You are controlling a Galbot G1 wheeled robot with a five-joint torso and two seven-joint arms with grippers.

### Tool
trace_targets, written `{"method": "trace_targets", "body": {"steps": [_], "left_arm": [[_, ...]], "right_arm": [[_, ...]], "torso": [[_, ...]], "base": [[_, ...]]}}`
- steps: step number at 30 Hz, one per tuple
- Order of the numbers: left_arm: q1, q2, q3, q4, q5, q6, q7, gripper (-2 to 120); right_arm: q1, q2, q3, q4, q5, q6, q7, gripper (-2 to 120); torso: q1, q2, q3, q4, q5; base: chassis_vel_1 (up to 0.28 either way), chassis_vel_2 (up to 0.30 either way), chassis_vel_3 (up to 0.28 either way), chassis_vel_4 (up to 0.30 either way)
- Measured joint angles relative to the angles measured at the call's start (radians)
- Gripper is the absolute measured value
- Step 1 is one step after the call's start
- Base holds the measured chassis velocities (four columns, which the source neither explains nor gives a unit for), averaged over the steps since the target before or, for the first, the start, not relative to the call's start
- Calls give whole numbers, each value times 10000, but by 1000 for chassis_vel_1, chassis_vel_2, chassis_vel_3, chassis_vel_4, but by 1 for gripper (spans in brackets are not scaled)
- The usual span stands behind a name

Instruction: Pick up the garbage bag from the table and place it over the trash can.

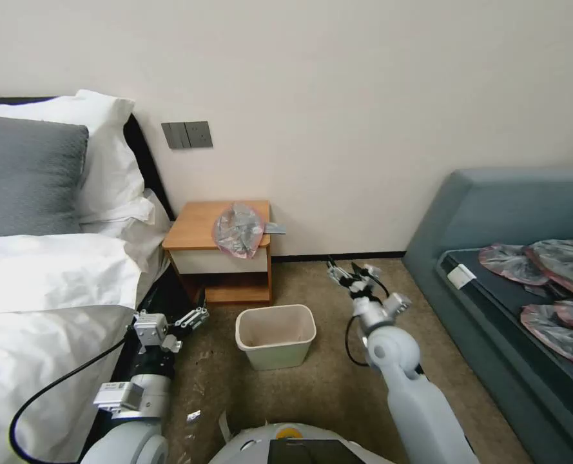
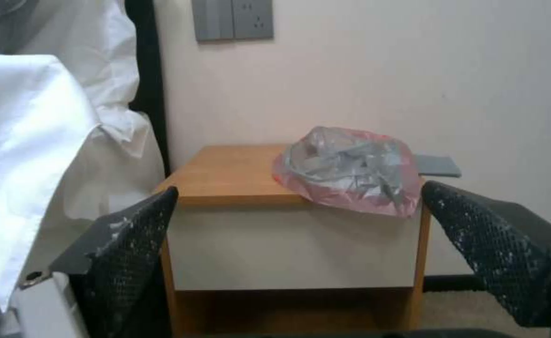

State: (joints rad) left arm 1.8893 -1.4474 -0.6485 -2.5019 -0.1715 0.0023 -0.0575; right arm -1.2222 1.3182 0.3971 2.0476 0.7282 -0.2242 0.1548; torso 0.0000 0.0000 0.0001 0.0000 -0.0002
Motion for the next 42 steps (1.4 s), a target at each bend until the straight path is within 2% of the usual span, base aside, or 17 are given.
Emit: {"method": "trace_targets", "body": {"steps": [4, 8, 13, 16, 21, 25, 34, 42], "left_arm": [[39, 43, -16, 3, -2, -30, 35, 100], [83, 100, -96, 7, -54, -99, 16, 100], [128, 72, -103, 9, -82, -231, -31, 100], [134, -12, -83, 12, -88, -326, -52, 100], [170, -77, -80, 14, -73, -377, -51, 99], [282, -208, -70, 18, -63, -507, -39, 100], [559, -341, -63, 19, -32, -719, -7, 99], [757, -394, -68, 19, -67, -774, 2, 99]], "right_arm": [[960, -134, -443, -603, 874, -210, 74, 100], [1881, -232, -954, -1138, 2549, -566, 394, 100], [2360, -204, -1158, -1546, 3596, -913, 449, 100], [2879, -60, -1302, -2074, 4634, -1207, 511, 100], [3383, 152, -1355, -2669, 5394, -1483, 423, 100], [4068, 488, -1408, -3481, 6623, -1855, 365, 100], [5080, 821, -1287, -4862, 8135, -2556, -17, 100], [5889, 1092, -1233, -6262, 8384, -2792, -501, 100]], "torso": [[0, 0, 0, -1, 2], [0, 0, 0, 0, 0], [0, 0, 0, 0, 1], [0, 0, 0, 0, 0], [0, -1, 0, 0, 2], [0, 0, 0, 1, 2], [0, -1, 0, 1, 1], [0, 0, 0, 0, 2]], "base": [[0, 0, 0, 0], [0, 0, 0, 0], [0, 0, 0, 0], [0, 0, 0, 0], [0, 0, 0, 0], [0, 0, 0, 0], [0, 0, 0, 0], [0, 0, 0, 0]]}}
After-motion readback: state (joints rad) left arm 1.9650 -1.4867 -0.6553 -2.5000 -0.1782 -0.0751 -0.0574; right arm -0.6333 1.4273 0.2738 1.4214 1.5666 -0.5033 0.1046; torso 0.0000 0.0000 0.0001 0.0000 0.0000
